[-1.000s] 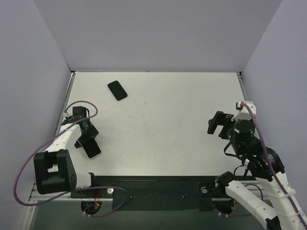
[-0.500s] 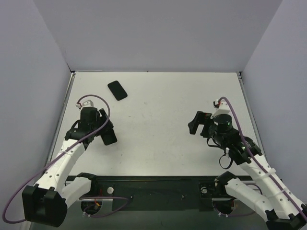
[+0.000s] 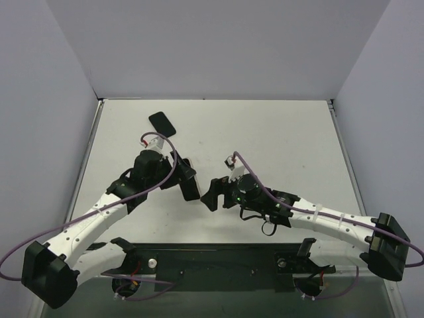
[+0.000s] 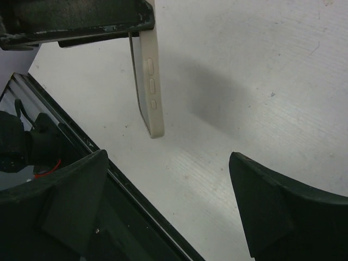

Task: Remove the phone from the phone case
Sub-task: Pick up the phone at the center of the board.

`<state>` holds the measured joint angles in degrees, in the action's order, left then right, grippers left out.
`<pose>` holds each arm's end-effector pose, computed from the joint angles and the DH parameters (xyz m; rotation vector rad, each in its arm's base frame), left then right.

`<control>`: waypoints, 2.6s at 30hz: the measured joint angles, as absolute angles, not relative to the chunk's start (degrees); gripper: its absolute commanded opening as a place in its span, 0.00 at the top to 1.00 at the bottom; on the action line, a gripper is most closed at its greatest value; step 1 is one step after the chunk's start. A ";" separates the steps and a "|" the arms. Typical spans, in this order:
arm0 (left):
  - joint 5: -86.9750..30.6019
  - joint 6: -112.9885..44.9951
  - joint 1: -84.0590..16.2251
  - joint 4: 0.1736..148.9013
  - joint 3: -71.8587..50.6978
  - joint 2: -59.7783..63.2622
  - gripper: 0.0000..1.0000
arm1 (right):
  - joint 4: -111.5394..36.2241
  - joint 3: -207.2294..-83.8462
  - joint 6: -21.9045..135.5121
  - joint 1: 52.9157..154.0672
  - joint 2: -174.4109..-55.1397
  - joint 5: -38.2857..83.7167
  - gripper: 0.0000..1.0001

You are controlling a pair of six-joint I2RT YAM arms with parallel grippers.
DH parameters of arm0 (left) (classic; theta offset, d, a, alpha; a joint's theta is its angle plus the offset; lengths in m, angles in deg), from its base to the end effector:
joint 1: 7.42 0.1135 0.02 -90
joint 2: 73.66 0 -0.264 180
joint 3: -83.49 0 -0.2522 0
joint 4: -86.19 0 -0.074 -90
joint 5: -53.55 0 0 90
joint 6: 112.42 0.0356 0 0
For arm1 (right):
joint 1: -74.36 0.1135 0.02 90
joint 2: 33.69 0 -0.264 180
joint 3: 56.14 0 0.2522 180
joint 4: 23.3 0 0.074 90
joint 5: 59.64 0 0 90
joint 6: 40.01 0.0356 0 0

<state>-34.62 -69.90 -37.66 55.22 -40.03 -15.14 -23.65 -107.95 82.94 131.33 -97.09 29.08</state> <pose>0.1947 -0.1148 0.2700 -0.3197 2.2398 -0.7987 0.1389 0.2151 0.2762 -0.4186 1.8839 1.1207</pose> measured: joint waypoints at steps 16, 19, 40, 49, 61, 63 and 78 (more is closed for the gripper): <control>-38.05 -93.53 -48.91 57.17 -41.58 -15.45 1.00 | -13.71 -104.43 80.62 143.47 -100.15 48.38 0.67; -38.97 -96.39 -49.83 56.34 -41.58 -15.10 1.00 | -13.75 -104.43 79.79 143.51 -100.22 50.10 1.00; -44.06 -83.26 -50.18 59.00 -43.09 -26.42 0.12 | -23.35 -96.69 89.54 128.60 -81.16 33.93 1.00; -26.10 -60.39 -48.91 60.07 -34.46 -22.95 0.12 | -42.12 -103.77 86.20 118.22 -84.19 17.67 1.00; 0.83 -35.83 -49.02 57.10 -26.26 -11.01 0.11 | -54.69 -117.28 72.14 115.97 -89.11 -11.23 1.00; 4.63 -32.22 -49.04 54.85 -25.10 -7.93 0.11 | -56.33 -119.84 69.74 115.90 -91.32 -13.28 1.00; 23.06 -19.48 -48.67 43.03 -22.22 0.27 0.28 | -65.84 -131.59 56.51 114.09 -104.72 -22.81 1.00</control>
<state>23.06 -19.48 -48.67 43.03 -22.22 0.27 -65.84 -131.59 56.51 114.09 -104.72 -22.81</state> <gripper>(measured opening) 0.727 0.106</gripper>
